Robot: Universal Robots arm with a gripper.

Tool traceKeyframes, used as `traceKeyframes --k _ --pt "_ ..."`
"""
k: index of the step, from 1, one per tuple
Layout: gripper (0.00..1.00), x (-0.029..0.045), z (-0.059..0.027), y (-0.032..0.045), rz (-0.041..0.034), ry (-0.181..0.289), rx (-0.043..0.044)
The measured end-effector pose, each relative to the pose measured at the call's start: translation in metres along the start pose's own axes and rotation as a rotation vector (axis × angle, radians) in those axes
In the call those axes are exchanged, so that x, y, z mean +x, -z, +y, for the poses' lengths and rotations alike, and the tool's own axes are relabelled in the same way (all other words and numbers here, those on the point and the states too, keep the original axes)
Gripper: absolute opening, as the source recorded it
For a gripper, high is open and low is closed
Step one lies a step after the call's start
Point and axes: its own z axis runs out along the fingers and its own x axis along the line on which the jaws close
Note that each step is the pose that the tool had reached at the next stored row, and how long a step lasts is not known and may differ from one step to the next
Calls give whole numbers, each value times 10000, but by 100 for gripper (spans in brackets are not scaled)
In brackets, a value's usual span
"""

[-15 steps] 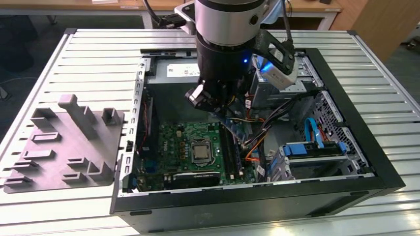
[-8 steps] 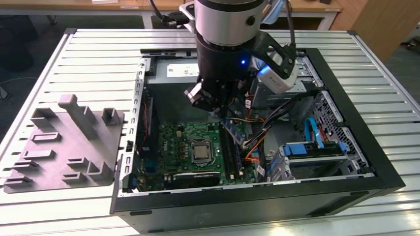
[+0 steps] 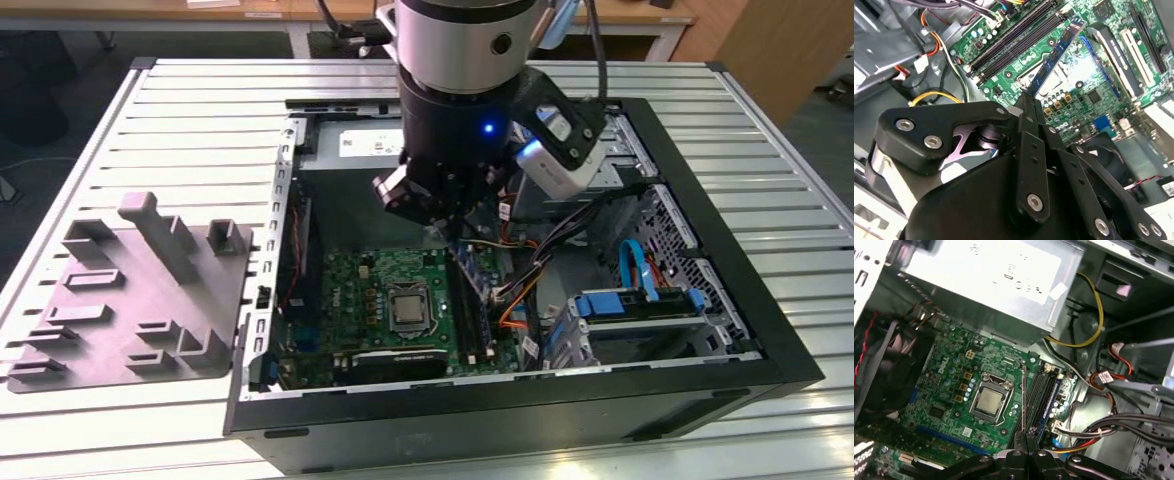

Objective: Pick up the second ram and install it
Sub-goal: 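Insert the second ram into the second slot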

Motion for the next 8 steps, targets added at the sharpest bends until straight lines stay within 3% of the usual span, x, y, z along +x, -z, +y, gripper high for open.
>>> traceKeyframes --k 8 --pt "11 0 0 -1 -37 -1152 86"
